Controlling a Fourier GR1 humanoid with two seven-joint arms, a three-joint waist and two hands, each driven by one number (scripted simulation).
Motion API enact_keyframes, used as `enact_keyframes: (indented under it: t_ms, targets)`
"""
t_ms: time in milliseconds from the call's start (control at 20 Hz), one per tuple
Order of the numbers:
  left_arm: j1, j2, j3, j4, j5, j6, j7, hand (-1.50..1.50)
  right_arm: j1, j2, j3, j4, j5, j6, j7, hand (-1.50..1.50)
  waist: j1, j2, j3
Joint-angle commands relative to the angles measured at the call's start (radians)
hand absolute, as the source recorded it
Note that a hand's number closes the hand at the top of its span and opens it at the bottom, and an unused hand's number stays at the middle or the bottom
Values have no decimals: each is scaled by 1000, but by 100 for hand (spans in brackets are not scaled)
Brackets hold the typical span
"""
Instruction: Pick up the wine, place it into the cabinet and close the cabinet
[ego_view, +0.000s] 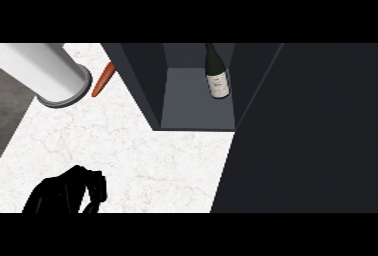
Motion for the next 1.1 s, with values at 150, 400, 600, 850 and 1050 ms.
enact_keyframes:
  t_ms: [150,400,600,850,1050]
  targets:
    - [191,170,153,-58,85,-160,-74,-150,-24,85,302,-121,99,-94,121,150,6,-4,-1]
    - [272,215,248,-32,156,-220,-115,-150,-164,100,499,-32,208,-233,207,150,17,-11,-3]
    - [327,226,273,71,160,-327,-144,-150,-277,100,600,75,275,-397,142,150,25,-8,-5]
    - [404,316,356,72,202,-427,-155,-150,-424,98,633,153,322,-575,108,150,39,-7,-4]
    - [449,330,384,107,197,-499,-188,-150,-477,95,595,188,373,-700,46,150,52,-9,-5]
